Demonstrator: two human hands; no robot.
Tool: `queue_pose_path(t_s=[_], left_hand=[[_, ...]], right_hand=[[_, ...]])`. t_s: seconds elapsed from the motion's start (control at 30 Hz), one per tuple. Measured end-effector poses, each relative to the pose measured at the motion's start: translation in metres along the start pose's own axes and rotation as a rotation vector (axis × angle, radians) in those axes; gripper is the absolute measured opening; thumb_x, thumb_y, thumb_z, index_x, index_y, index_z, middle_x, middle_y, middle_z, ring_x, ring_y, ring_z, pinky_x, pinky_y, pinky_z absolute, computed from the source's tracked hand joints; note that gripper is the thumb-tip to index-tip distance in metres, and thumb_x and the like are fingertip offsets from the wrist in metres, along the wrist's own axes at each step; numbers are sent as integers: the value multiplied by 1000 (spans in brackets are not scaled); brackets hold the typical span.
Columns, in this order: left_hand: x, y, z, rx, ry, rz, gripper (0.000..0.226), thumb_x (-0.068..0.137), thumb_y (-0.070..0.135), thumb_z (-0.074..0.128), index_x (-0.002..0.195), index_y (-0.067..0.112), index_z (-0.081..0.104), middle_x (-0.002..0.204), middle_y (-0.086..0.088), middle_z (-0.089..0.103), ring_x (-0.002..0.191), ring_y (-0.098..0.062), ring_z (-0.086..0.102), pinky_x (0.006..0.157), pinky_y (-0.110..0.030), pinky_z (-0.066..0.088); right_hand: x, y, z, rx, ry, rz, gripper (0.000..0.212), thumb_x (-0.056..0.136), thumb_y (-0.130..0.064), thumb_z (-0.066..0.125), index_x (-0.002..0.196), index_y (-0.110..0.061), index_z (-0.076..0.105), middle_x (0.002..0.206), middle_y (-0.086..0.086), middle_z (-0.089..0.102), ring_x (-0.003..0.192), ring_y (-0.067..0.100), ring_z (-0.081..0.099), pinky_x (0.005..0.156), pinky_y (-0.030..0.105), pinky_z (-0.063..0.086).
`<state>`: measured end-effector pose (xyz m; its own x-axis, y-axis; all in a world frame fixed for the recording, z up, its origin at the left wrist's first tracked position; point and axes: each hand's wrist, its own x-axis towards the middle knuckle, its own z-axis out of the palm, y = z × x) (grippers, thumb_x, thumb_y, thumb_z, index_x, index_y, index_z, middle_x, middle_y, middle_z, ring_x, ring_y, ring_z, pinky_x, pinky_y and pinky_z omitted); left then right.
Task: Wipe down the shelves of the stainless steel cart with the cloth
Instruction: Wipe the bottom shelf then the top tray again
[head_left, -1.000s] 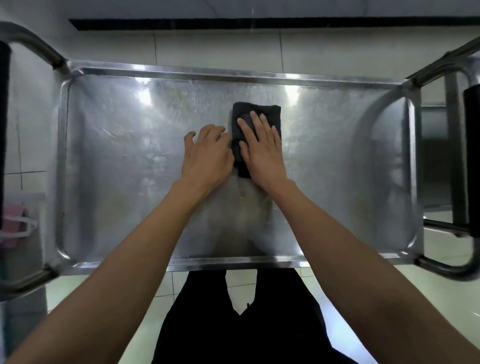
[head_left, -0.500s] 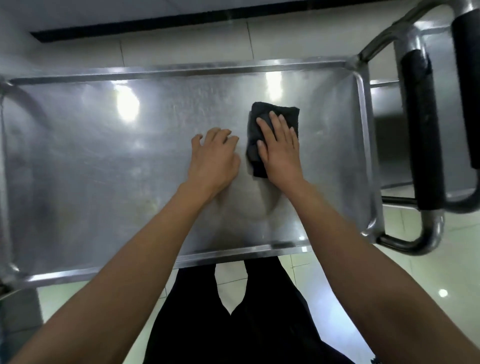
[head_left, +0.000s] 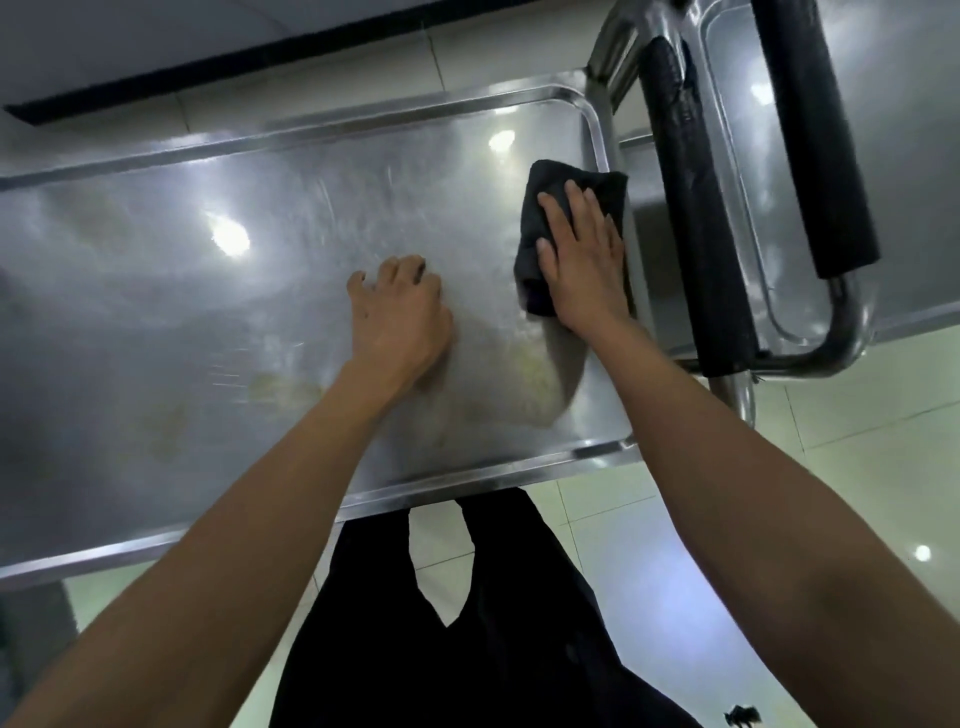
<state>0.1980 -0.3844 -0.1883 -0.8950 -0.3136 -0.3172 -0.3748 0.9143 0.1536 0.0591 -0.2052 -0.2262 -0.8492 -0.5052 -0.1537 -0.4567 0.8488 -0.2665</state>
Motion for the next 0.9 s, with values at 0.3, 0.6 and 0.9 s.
queue_pose_path(t_s=[0.3, 0.6, 0.9], left_hand=[[-7, 3, -1, -17, -1, 4, 39, 96, 25, 49, 129, 9, 60, 147, -10, 45, 138, -29, 38, 113, -59, 20], [-28, -21, -2, -48, -11, 43, 44, 98, 30, 46, 137, 11, 52, 154, -8, 39, 146, -26, 26, 115, -58, 19], [-76, -103, -8, -123, 34, -61, 39, 98, 26, 46, 134, 15, 55, 152, -5, 43, 148, -25, 25, 118, -54, 16]], right_hand=[[-63, 7, 10, -18, 26, -14, 51, 108, -34, 31, 157, -24, 25, 167, 6, 13, 155, 23, 8, 125, 45, 12], [-85, -15, 23, -64, -12, 43, 54, 108, -35, 28, 159, -26, 16, 168, 4, 8, 155, 23, 4, 125, 48, 9], [-86, -125, 59, -60, -22, -90, 55, 107, -37, 28, 159, -25, 19, 168, 5, 9, 155, 24, 5, 125, 48, 9]])
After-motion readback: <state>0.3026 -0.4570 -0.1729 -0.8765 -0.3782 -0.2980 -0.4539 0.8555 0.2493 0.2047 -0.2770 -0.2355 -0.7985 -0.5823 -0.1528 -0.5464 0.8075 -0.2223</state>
